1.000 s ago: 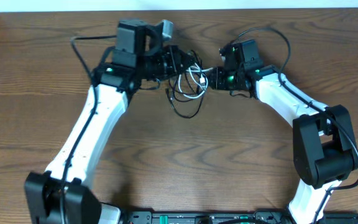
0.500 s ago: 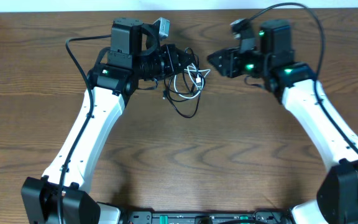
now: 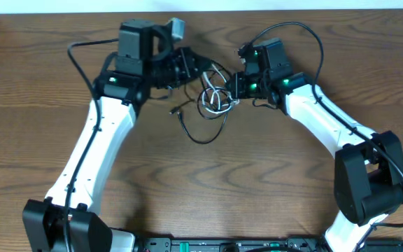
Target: Untangle cables
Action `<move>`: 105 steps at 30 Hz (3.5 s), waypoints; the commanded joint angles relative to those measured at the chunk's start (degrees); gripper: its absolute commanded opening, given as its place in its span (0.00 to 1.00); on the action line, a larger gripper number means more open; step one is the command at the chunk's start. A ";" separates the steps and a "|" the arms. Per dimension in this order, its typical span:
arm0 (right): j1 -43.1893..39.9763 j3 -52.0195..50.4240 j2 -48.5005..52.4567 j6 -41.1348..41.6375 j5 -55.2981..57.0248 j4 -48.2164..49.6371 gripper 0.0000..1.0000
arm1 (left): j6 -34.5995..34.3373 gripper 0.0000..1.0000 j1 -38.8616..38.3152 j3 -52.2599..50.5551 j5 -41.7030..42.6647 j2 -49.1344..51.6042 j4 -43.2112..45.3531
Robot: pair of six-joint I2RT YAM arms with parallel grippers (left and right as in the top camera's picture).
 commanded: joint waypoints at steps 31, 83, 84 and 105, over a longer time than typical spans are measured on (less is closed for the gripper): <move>-19.43 -0.04 -4.28 0.50 -18.21 18.75 0.02 | 1.36 0.08 10.78 0.74 5.25 -12.79 -9.31; 4.59 -0.04 14.95 -11.69 -11.47 35.23 0.28 | -24.52 0.07 8.72 0.74 5.03 -12.81 9.01; 4.59 -0.04 14.95 -10.86 -9.57 35.26 0.14 | -24.50 0.07 8.72 0.74 4.98 -12.81 9.01; -7.54 -0.04 -6.19 -15.04 -12.31 -0.94 0.01 | 2.29 0.34 8.68 -1.40 -21.14 -7.65 -21.66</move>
